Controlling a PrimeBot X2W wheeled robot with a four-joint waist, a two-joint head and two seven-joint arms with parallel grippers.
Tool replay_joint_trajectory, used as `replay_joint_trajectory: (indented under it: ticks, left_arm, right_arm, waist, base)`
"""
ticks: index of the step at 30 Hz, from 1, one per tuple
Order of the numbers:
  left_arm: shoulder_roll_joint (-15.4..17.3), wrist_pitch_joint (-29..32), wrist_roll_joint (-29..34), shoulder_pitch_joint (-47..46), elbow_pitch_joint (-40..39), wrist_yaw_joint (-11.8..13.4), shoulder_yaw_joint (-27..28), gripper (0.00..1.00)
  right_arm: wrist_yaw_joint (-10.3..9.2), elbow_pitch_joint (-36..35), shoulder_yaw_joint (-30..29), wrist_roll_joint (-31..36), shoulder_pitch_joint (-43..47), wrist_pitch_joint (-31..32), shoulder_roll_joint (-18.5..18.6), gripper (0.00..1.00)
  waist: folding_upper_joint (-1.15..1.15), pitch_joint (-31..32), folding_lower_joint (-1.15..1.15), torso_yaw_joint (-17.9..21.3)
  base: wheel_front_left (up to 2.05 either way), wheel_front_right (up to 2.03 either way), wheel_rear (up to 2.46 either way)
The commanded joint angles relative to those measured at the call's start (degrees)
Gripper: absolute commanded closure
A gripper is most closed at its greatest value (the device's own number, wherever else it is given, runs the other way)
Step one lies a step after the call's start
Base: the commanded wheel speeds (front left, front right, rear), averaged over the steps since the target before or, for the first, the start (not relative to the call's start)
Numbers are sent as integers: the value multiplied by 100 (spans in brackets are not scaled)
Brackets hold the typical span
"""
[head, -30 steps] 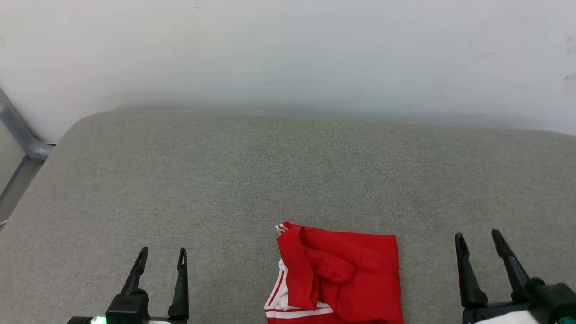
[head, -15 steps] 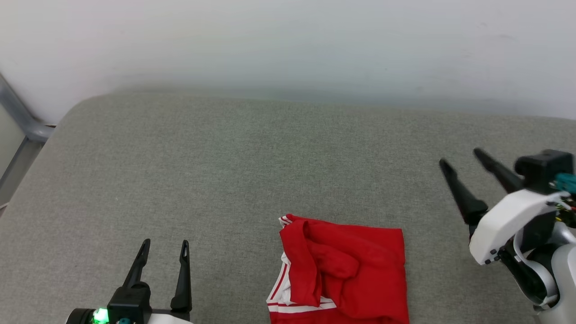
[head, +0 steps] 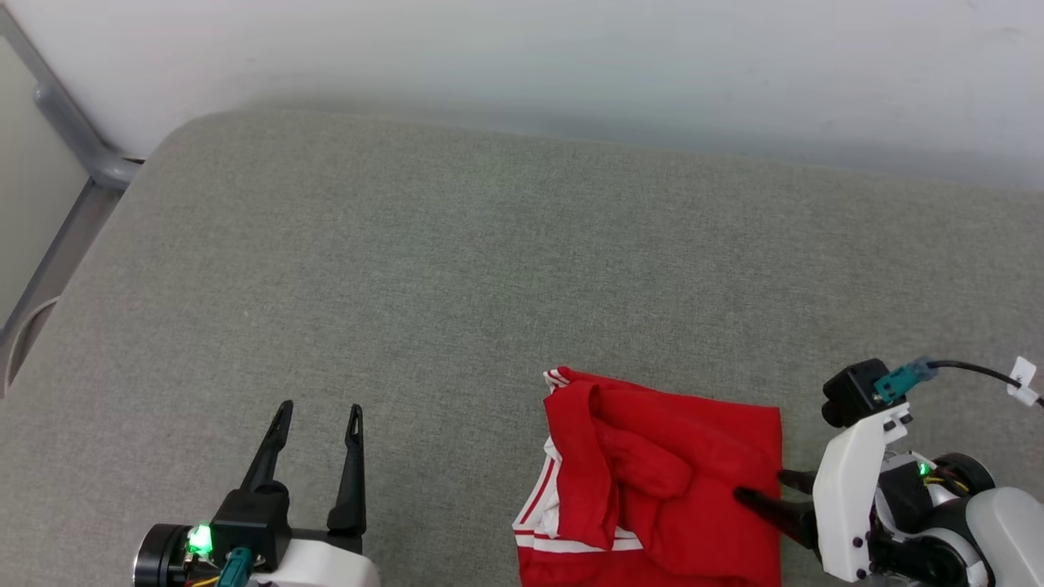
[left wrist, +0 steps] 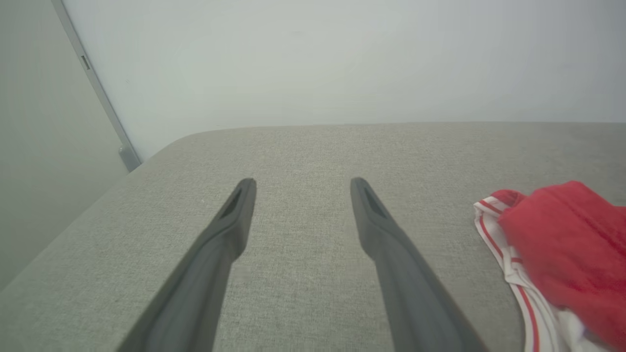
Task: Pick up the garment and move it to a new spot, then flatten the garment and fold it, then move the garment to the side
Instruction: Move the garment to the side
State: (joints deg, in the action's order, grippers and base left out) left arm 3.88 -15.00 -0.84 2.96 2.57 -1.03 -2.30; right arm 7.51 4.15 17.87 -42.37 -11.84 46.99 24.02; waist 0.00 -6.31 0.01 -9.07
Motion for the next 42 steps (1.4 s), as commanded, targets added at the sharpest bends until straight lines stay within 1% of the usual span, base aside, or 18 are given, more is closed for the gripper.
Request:
replay_joint_trajectory:
  ticks: [1,5,10,15,16,17,23,24,29,34,42]
  left_arm:
    - [-5,-24,-46,-79,20,-24,-6,0]
    - [-21,-24,-48,-157,34,-28,-40,0]
    - [-33,-24,-63,-281,75,-47,-74,0]
    - [-46,-24,-69,-349,100,-50,-59,0]
    - [-46,-24,-70,-344,108,-52,-50,0]
    - [-48,-24,-69,-340,118,-53,-40,0]
    - [-50,-24,-35,-276,151,-61,-2,0]
    - [-51,-24,-19,-231,144,-72,1,0]
    - [-35,-23,-49,-182,111,-80,73,0]
    - [-14,-18,-63,-168,32,-89,165,0]
    - [27,-18,-30,-292,-102,-113,265,0]
  right_arm:
    - [-5,88,36,11,15,-37,-36,0]
    - [-5,494,157,-19,-12,-119,-176,0]
    - [-7,1036,463,58,27,-261,-242,0]
    - [-9,1246,780,96,-60,-657,-214,0]
    - [-9,1256,824,90,-81,-749,-196,68]
    - [-9,1250,878,75,-122,-831,-171,100]
    - [-9,1057,1024,28,-367,-1383,75,100]
    - [-9,896,1021,44,-471,-1636,194,100]
    - [-7,572,1118,166,-552,-1849,414,100]
    - [-7,298,1206,474,-752,-1949,733,100]
    - [-7,204,1007,760,-1150,-2089,1116,100]
  waist:
    - [0,-95,-1,-73]
    - [0,-255,-1,-145]
    - [0,-410,-1,-213]
    - [0,-476,-1,-226]
    - [0,-479,-1,-219]
    - [0,-474,-1,-211]
    - [0,-382,-1,-120]
    - [0,-339,-1,-36]
    - [0,-326,-1,251]
    - [0,-395,-1,713]
    - [0,-617,-1,1529]
  base:
    - [0,0,0]
    - [0,0,0]
    - [0,0,0]
    - [0,0,0]
    - [0,0,0]
    - [0,0,0]
    - [0,0,0]
    - [0,0,0]
    - [0,0,0]
    - [0,0,0]
    - [0,0,0]
